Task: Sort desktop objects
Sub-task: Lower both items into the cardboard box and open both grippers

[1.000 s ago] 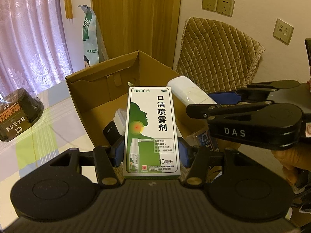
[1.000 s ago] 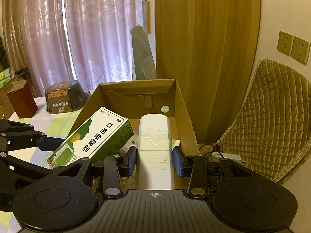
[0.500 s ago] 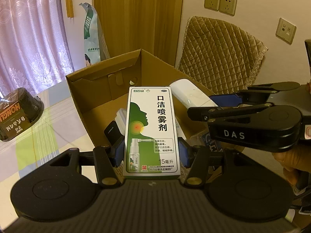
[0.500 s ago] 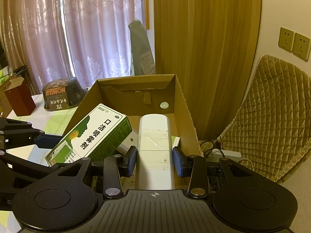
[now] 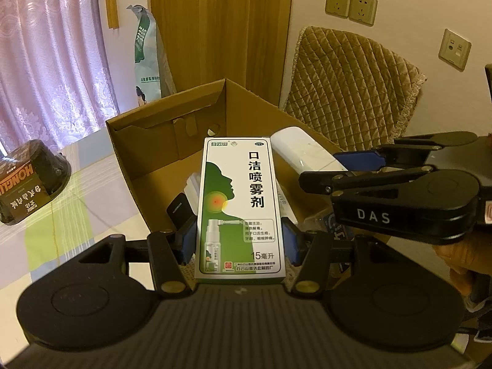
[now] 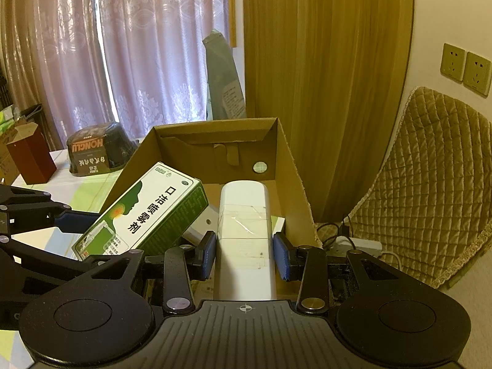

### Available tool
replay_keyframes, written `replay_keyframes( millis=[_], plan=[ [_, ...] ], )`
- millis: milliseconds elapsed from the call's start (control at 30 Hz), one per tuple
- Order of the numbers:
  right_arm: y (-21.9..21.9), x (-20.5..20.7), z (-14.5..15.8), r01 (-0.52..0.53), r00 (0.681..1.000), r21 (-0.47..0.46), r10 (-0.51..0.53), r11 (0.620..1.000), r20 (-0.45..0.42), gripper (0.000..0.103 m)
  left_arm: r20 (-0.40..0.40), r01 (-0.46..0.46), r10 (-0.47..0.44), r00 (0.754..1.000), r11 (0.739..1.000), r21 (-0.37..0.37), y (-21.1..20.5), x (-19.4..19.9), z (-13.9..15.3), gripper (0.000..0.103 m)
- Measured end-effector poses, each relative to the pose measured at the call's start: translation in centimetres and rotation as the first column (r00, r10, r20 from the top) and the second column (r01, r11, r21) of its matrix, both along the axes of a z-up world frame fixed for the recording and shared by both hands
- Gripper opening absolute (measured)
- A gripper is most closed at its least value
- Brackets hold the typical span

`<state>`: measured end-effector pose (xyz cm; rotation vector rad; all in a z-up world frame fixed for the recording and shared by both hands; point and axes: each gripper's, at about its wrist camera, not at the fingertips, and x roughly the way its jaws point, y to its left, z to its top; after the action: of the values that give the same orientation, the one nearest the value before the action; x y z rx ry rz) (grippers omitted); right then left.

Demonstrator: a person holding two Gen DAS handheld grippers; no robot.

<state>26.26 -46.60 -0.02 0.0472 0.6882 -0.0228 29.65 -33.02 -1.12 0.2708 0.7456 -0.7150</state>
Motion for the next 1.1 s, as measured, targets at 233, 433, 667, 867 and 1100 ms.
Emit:
replay_keyframes(
  millis=[233, 433, 667, 867, 1100],
  plan=[
    [-0.2, 0.1, 0.0, -0.003, 1.0, 0.001, 0.003, 1.0, -0.001, 0.039, 0.028, 0.001, -0.001, 1.0, 1.0, 0.011, 0.1, 0.0, 0.4, 0.05],
    [0.0, 0.1, 0.0, -0.005, 1.0, 0.003, 0.005, 1.0, -0.001, 0.039, 0.027, 0.0, 0.0, 1.0, 1.0, 0.009, 0.3, -0.1, 0.5, 0.05],
    [0.3, 0.1, 0.2, -0.009, 1.0, 0.002, 0.009, 1.0, 0.003, 0.039, 0.022, -0.003, 0.002, 1.0, 1.0, 0.01, 0.5, -0.1, 0.5, 0.05],
    [0.6, 0.4, 0.4, -0.014, 1.0, 0.0, 0.014, 1.0, 0.008, 0.039, 0.021, -0.004, 0.004, 1.0, 1.0, 0.01, 0.8, -0.1, 0.6, 0.05],
    [0.9, 0.5, 0.3, -0.019, 1.0, 0.001, 0.019, 1.0, 0.009, 0.039, 0.022, -0.007, 0.007, 1.0, 1.0, 0.01, 1.0, -0.1, 0.6, 0.05]
  ],
)
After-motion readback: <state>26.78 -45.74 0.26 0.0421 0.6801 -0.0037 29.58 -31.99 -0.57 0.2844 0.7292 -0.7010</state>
